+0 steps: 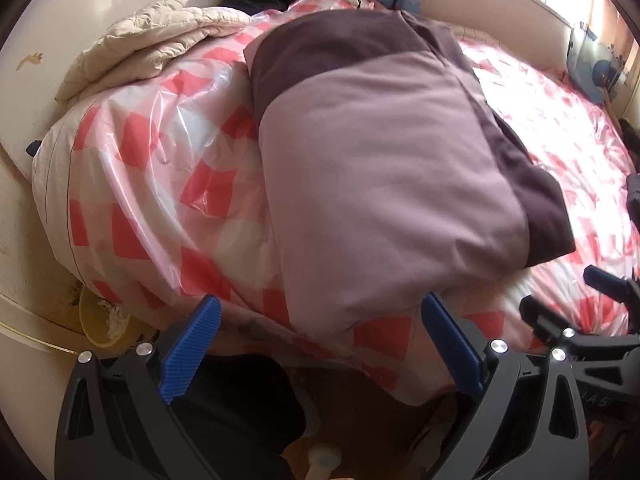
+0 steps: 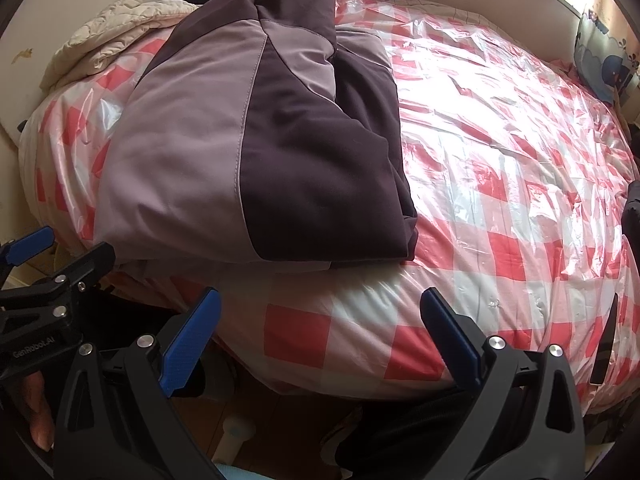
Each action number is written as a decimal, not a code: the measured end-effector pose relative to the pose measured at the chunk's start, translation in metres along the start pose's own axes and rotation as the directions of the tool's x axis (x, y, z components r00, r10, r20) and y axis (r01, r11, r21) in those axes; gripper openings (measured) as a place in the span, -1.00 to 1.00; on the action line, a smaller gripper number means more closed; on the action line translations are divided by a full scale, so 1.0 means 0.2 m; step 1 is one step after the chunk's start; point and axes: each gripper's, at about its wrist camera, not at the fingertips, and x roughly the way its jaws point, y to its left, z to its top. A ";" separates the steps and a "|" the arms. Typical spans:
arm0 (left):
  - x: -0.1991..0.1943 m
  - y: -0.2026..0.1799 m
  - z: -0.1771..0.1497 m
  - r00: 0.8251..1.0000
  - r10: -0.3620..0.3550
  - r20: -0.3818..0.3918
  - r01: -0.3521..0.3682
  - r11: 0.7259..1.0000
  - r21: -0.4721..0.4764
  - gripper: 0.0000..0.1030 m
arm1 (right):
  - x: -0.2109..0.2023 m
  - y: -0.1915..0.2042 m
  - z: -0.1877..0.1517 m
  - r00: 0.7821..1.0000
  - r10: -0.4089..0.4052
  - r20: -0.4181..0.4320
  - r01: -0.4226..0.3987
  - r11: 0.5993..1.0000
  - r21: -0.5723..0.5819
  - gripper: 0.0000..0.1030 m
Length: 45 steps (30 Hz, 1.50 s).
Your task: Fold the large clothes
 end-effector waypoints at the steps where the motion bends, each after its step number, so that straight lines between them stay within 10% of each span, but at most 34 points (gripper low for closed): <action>1: 0.00 0.00 0.00 1.000 0.010 -0.002 -0.010 1.000 0.002 0.87 | 0.00 0.00 0.00 1.000 0.000 -0.001 0.000 1.000 0.001 0.86; 45: -0.07 -0.01 -0.02 0.999 0.027 0.019 -0.027 1.000 0.011 0.87 | 0.01 0.00 -0.02 1.000 0.019 -0.011 -0.019 1.000 -0.006 0.87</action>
